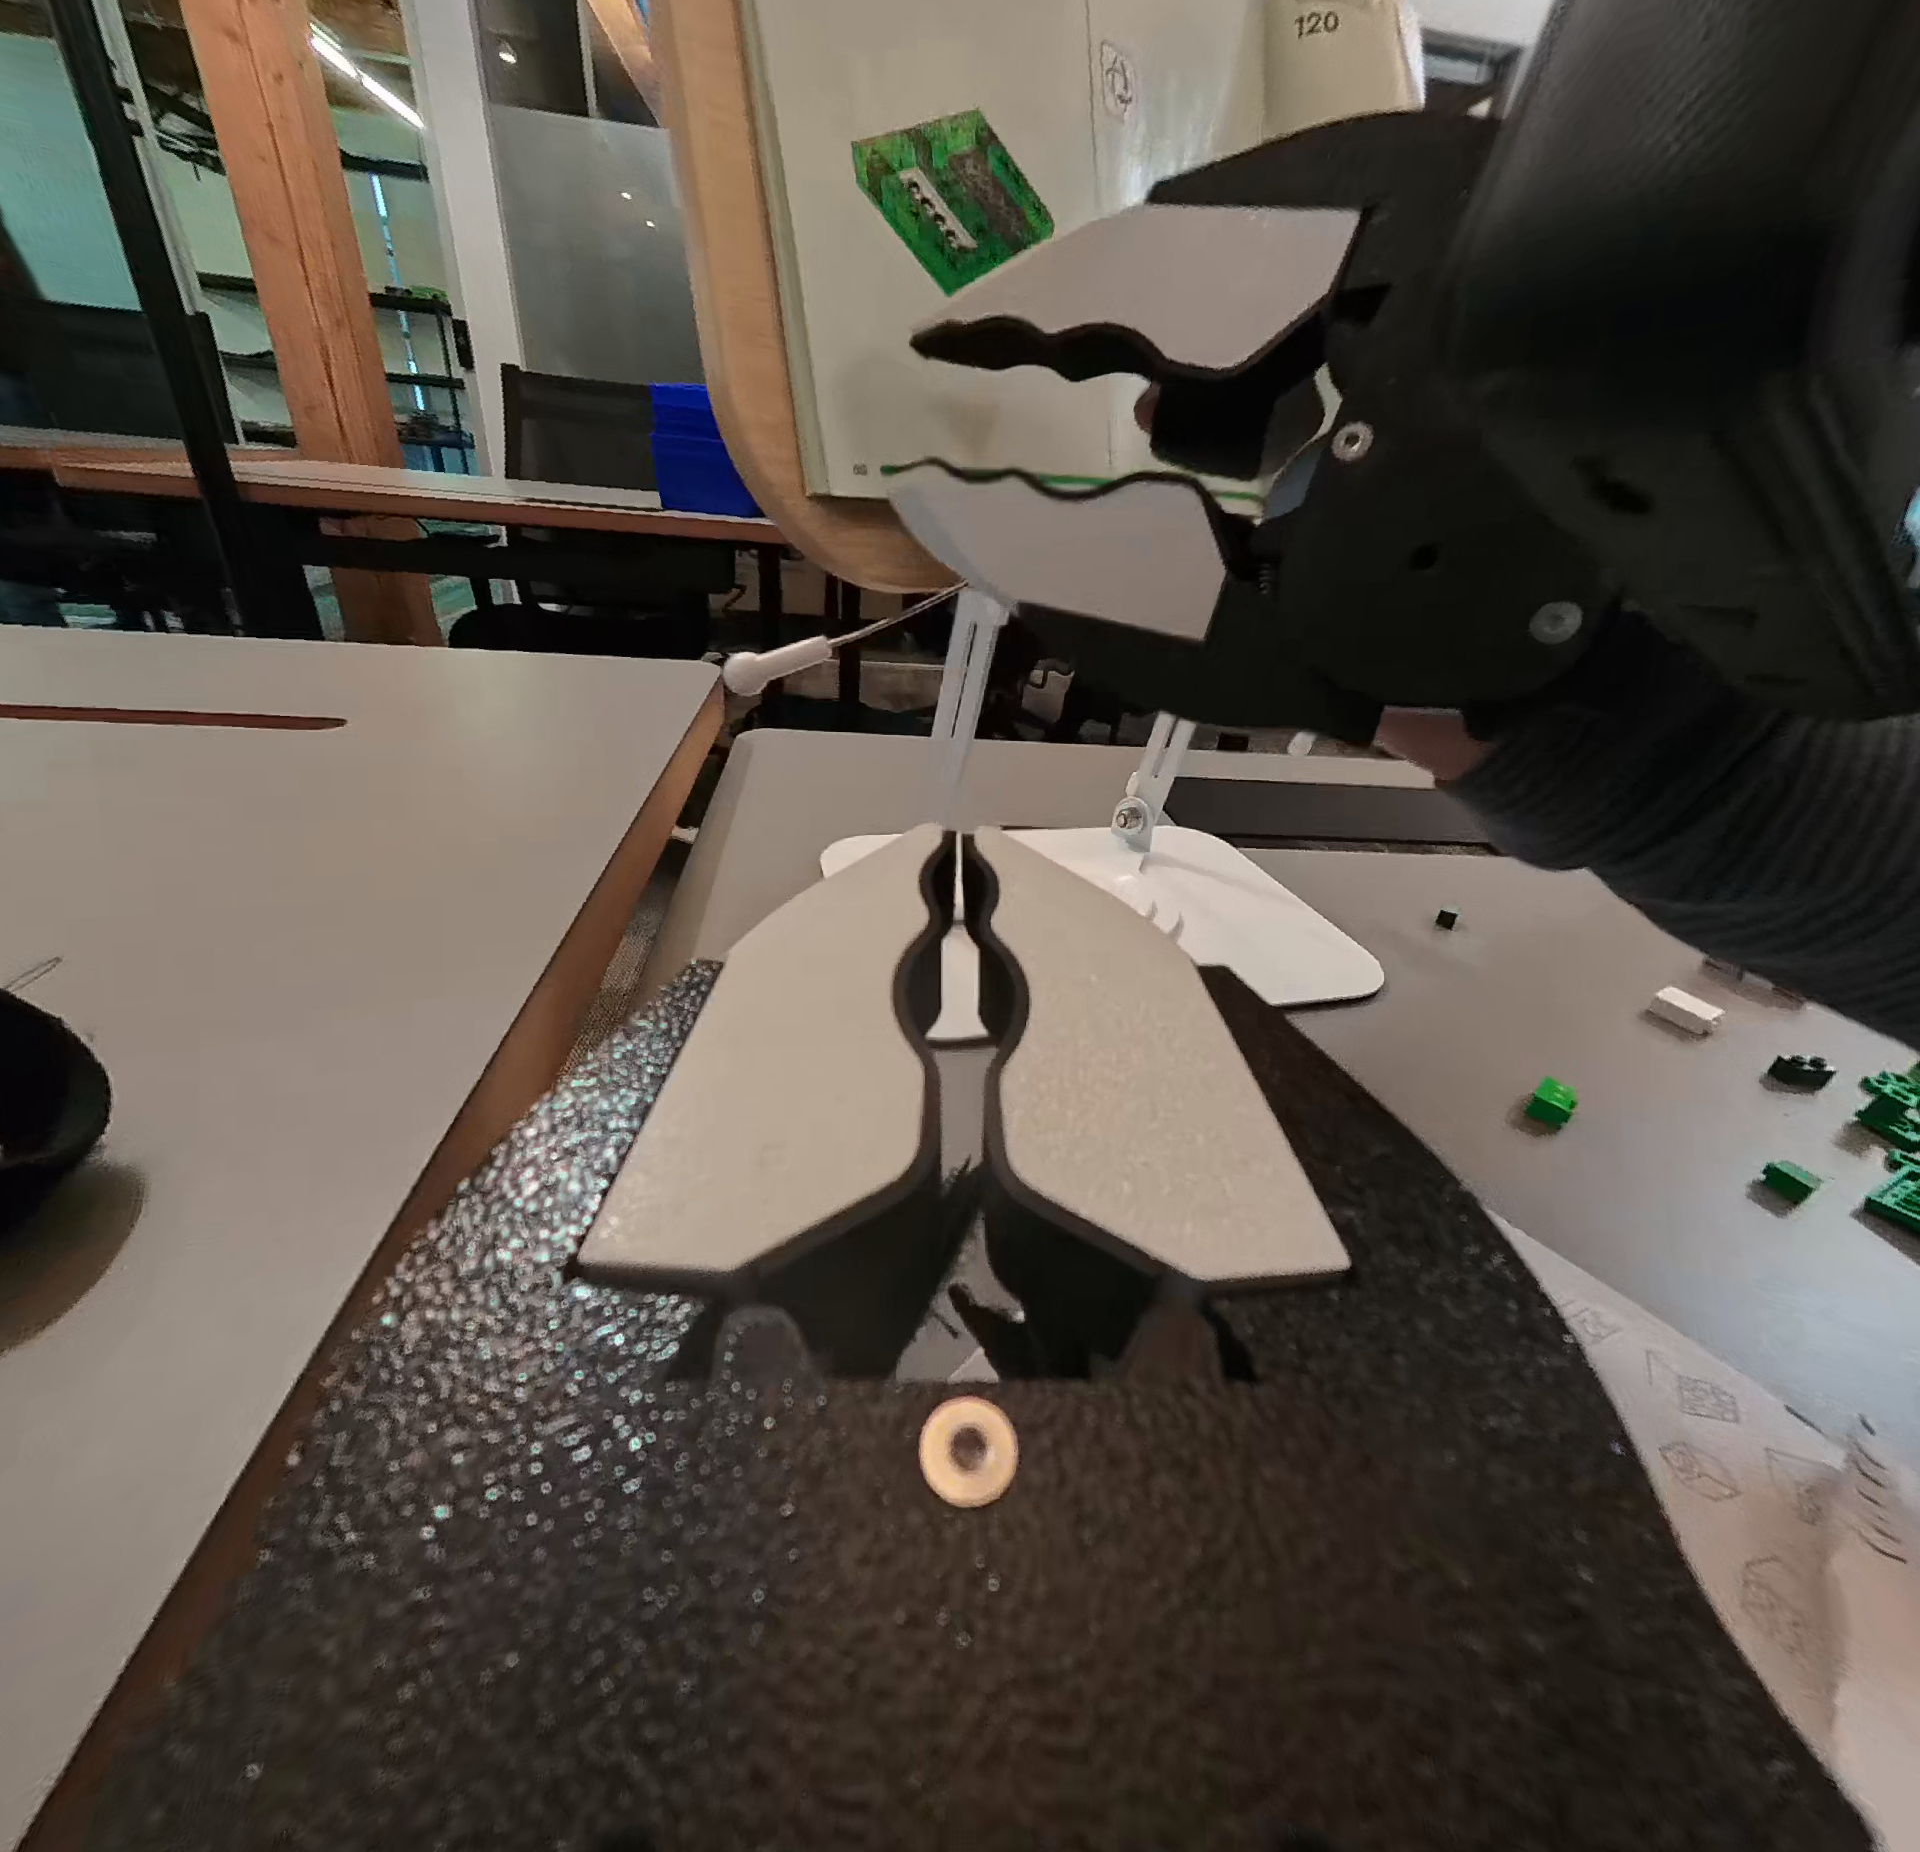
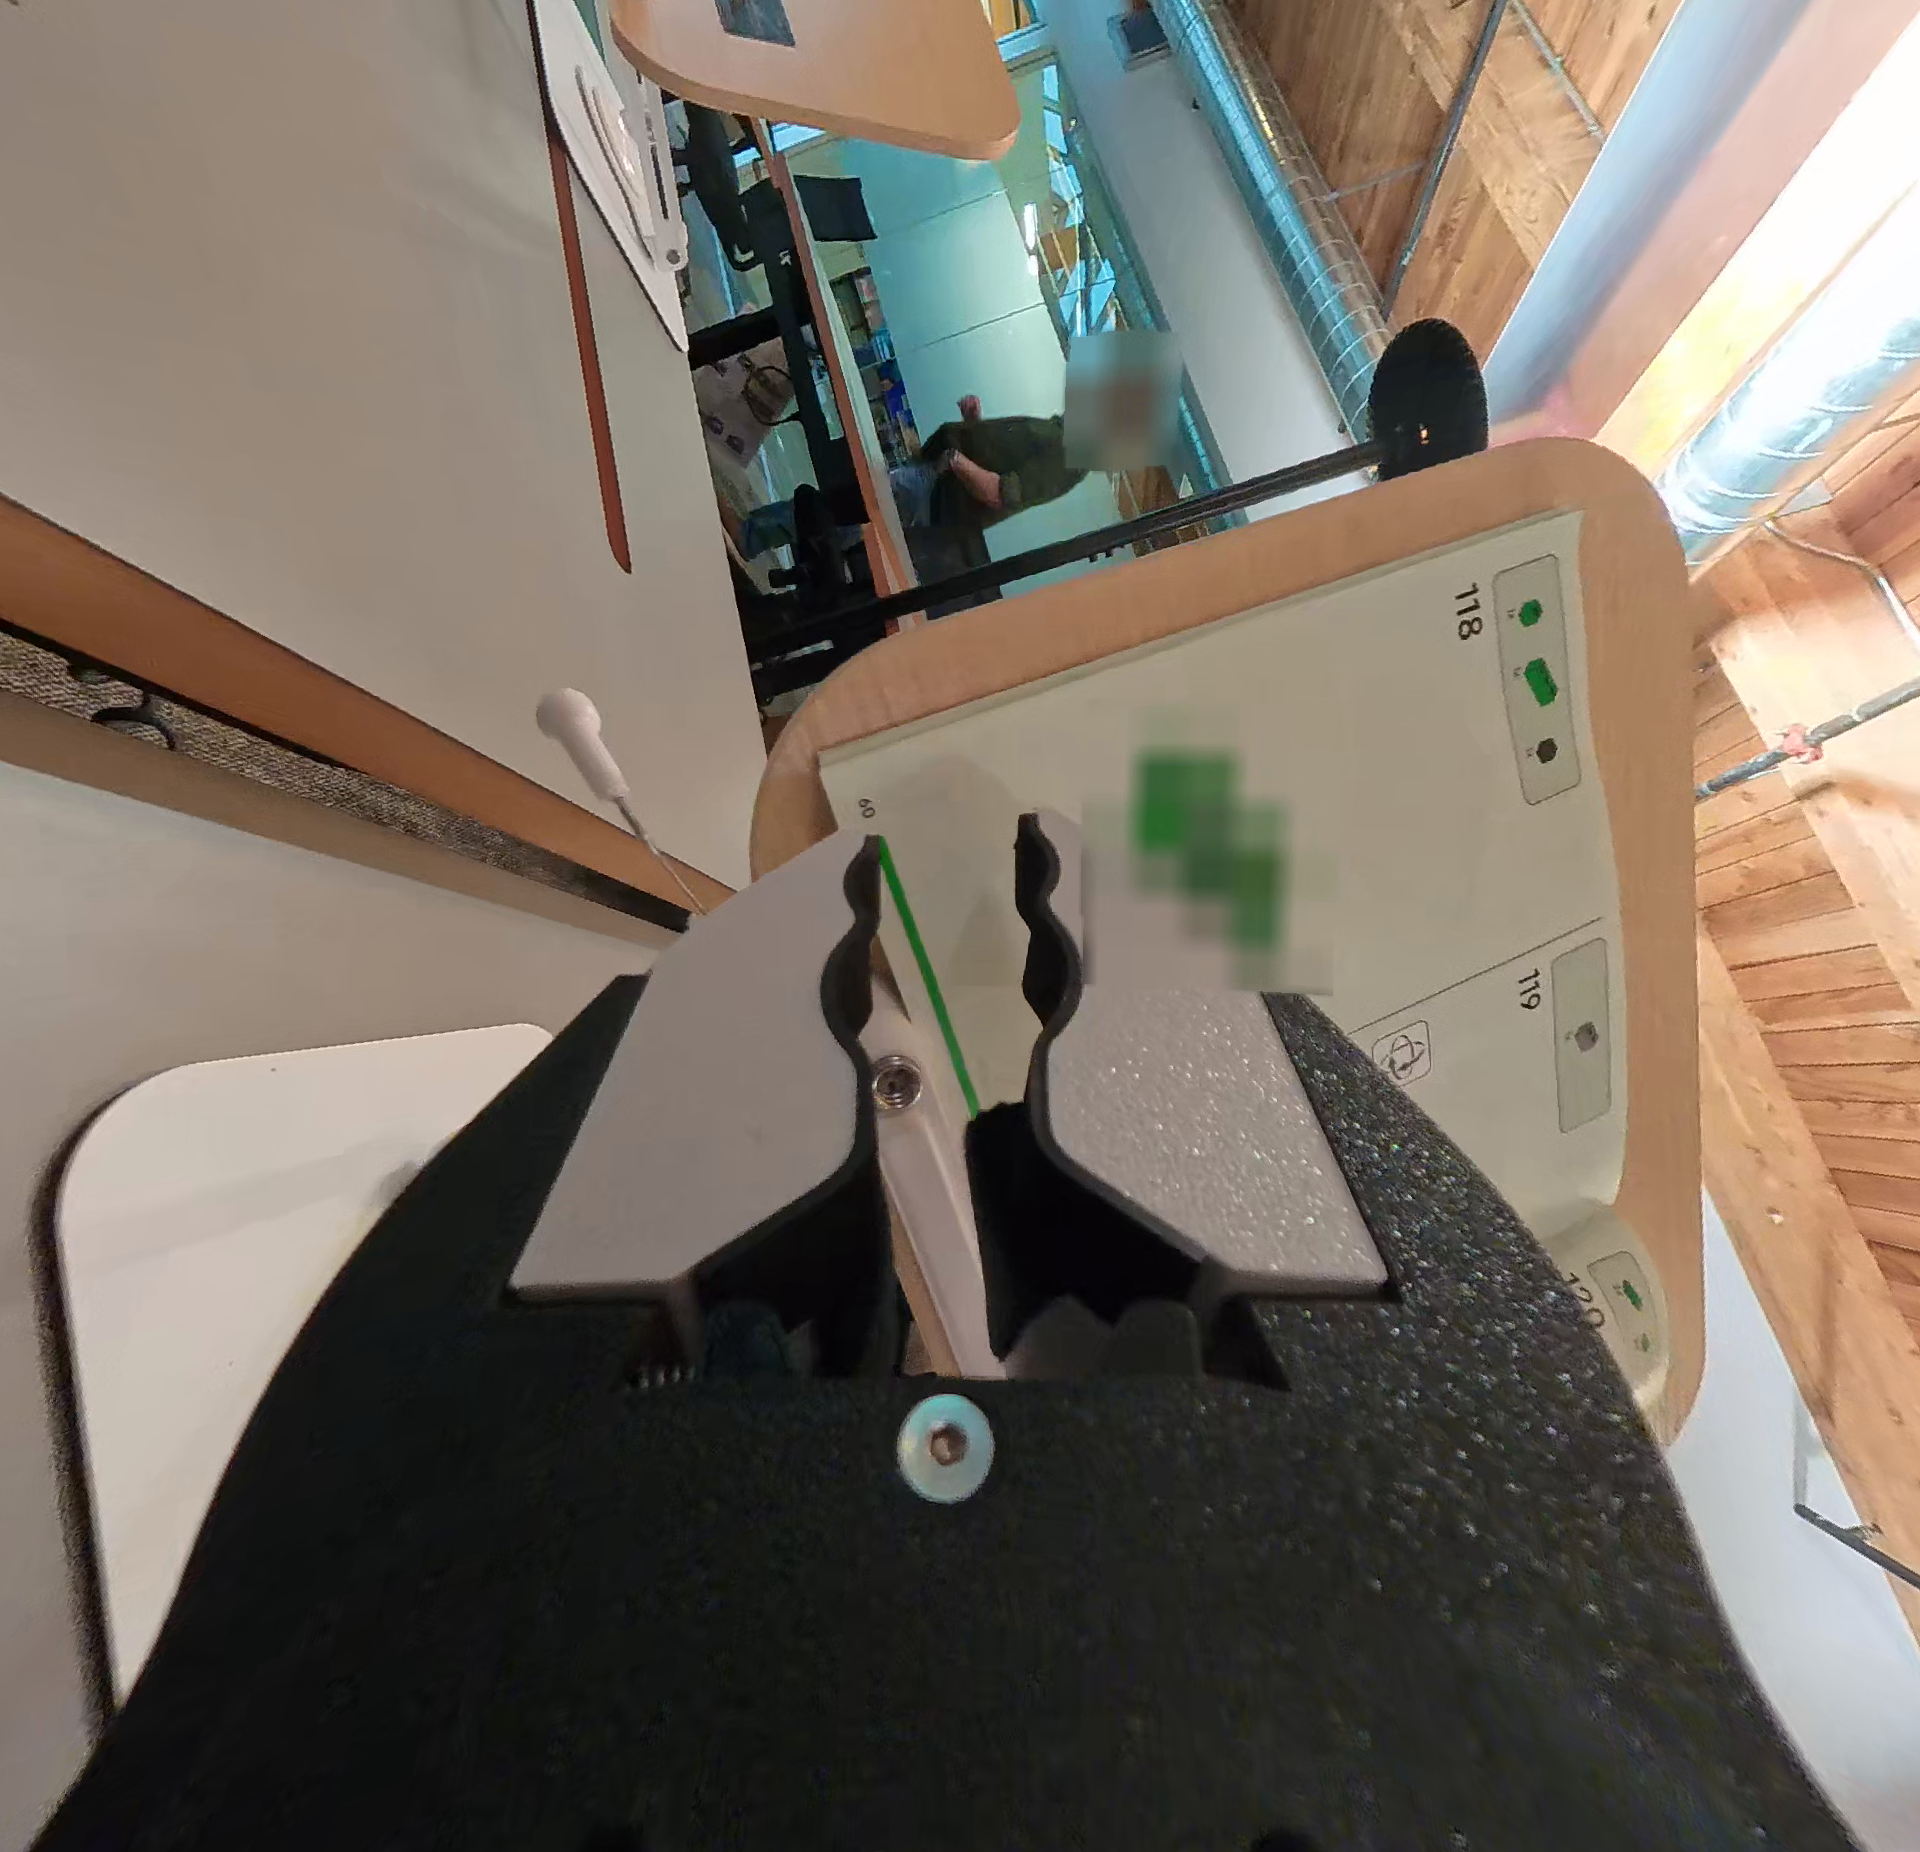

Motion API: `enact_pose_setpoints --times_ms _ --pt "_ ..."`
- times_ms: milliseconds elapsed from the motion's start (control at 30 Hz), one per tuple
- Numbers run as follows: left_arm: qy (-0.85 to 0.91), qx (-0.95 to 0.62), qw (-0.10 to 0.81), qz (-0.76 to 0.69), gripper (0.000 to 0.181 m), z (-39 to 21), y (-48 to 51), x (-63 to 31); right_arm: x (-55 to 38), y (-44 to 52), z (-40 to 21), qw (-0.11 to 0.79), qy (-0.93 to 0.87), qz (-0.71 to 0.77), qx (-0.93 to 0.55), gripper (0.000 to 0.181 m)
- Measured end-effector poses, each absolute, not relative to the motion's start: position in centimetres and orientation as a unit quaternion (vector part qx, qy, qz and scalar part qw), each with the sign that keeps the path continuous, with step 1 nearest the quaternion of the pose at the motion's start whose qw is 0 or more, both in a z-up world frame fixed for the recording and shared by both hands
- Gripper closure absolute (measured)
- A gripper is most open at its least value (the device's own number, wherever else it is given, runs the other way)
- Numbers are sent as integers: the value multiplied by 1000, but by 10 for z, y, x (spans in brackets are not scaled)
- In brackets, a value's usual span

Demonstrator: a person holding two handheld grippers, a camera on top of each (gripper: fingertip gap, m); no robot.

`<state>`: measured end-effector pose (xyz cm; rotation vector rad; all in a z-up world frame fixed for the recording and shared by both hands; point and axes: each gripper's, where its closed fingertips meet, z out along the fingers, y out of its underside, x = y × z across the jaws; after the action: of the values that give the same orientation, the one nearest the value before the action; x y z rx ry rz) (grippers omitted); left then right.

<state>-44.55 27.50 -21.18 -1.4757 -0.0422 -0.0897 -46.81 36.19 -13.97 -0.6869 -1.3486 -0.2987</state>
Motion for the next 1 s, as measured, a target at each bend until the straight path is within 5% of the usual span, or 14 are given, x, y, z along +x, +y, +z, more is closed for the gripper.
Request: enact_pose_setpoints --times_ms 767,1000 --pt "-32 -692 716 -87 181 -222 281 -445 -477 364 -142 680 -641 -133 -332 151" --pt "-32 -699 708 -97 181 -225 283 -444 -472 358 -139 692 -634 -127 -320 173"
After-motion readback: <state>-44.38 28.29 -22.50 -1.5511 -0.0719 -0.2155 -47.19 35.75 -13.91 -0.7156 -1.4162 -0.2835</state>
